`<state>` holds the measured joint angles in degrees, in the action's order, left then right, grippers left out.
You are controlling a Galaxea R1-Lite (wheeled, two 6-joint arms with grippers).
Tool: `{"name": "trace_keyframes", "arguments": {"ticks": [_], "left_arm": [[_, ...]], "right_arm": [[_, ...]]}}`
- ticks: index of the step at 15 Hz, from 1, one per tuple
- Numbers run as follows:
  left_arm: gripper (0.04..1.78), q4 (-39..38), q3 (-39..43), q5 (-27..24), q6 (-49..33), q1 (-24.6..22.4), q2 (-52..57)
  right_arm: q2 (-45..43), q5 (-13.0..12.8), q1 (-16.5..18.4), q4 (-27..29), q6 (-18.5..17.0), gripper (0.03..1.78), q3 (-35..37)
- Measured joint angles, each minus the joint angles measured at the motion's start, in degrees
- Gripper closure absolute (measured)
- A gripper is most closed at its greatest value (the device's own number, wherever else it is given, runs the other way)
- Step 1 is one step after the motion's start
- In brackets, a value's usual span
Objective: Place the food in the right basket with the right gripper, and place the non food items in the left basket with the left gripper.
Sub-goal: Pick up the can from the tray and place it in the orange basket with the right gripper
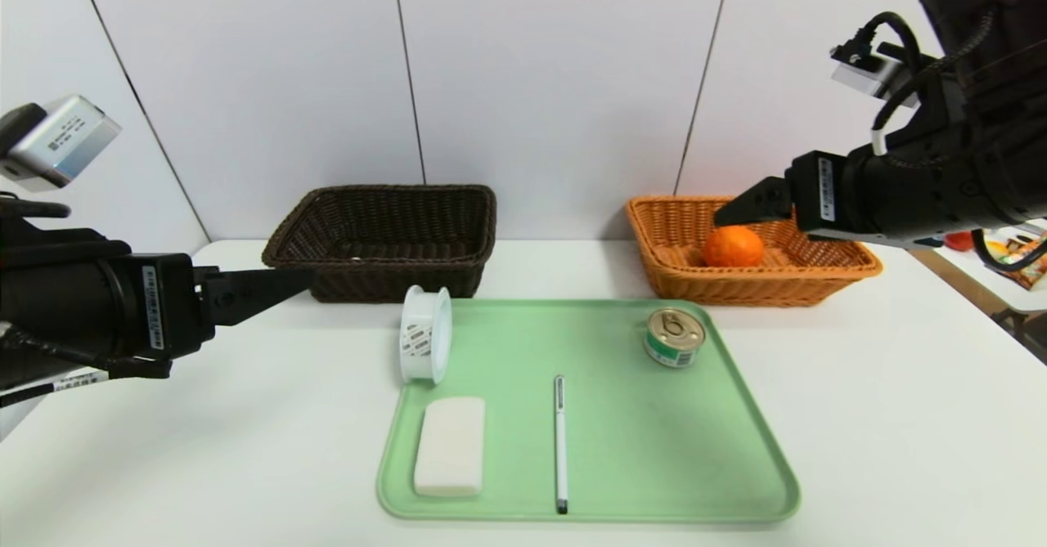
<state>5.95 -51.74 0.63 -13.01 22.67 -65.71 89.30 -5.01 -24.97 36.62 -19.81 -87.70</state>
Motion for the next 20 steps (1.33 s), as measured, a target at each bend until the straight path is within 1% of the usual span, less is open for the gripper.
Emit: {"name": "trace_keyframes", "arguments": {"ticks": [2, 4, 7, 9, 11, 12, 13, 14, 15, 17, 18, 20], "left_arm": [[0.07, 0.09, 0.44, 0.21, -1.24, -0.02, -0.06], [0.07, 0.09, 1.07, 0.41, -1.29, -0.49, -0.06], [0.07, -1.27, 1.88, 0.00, -1.54, -0.71, -0.05], [0.07, -1.68, 2.02, -0.33, -1.29, -0.71, -0.13], [0.07, -2.86, 2.82, 0.18, -1.73, -0.77, -0.72], [0.07, -4.88, 3.69, 0.18, -1.76, -0.77, -1.02], [0.07, -7.90, 4.88, 0.18, -1.68, -0.77, -1.35], [0.07, -10.85, 6.07, 0.18, -1.51, -0.82, -1.74], [0.07, -12.86, 6.97, 0.16, -1.35, -0.82, -2.21], [0.07, -13.41, 7.78, 0.13, -1.43, -0.77, -3.01], [0.07, -13.49, 7.86, 0.16, -1.46, -0.77, -3.39], [0.07, -13.47, 7.97, 0.11, -1.46, -0.82, -3.94]], "right_arm": [[-2.63, -2.23, -0.48, -0.05, 0.16, 0.12, 2.32], [-5.07, -4.63, -0.78, -0.52, 0.49, 0.12, 7.24], [-9.61, -5.81, -1.05, -3.94, 1.76, 0.12, 18.54], [-11.74, -5.95, -1.18, -8.95, 1.57, 0.12, 24.42], [-12.26, -5.42, -1.21, -15.37, 1.38, 0.12, 29.25], [-12.14, -5.05, -1.21, -19.53, 1.65, 0.12, 32.94], [-11.65, -4.83, -1.22, -25.02, 2.17, 0.12, 37.10], [-10.67, -4.69, -1.24, -31.78, 3.04, 0.12, 41.75], [-8.84, -4.63, -1.18, -40.31, 4.35, 0.12, 46.89], [-3.27, -4.99, -0.99, -58.31, 6.42, 0.12, 54.65], [0.45, -5.46, -0.99, -68.39, 7.30, 0.12, 58.47], [7.12, -6.49, -1.46, -86.29, 8.55, 0.12, 64.79]]}}
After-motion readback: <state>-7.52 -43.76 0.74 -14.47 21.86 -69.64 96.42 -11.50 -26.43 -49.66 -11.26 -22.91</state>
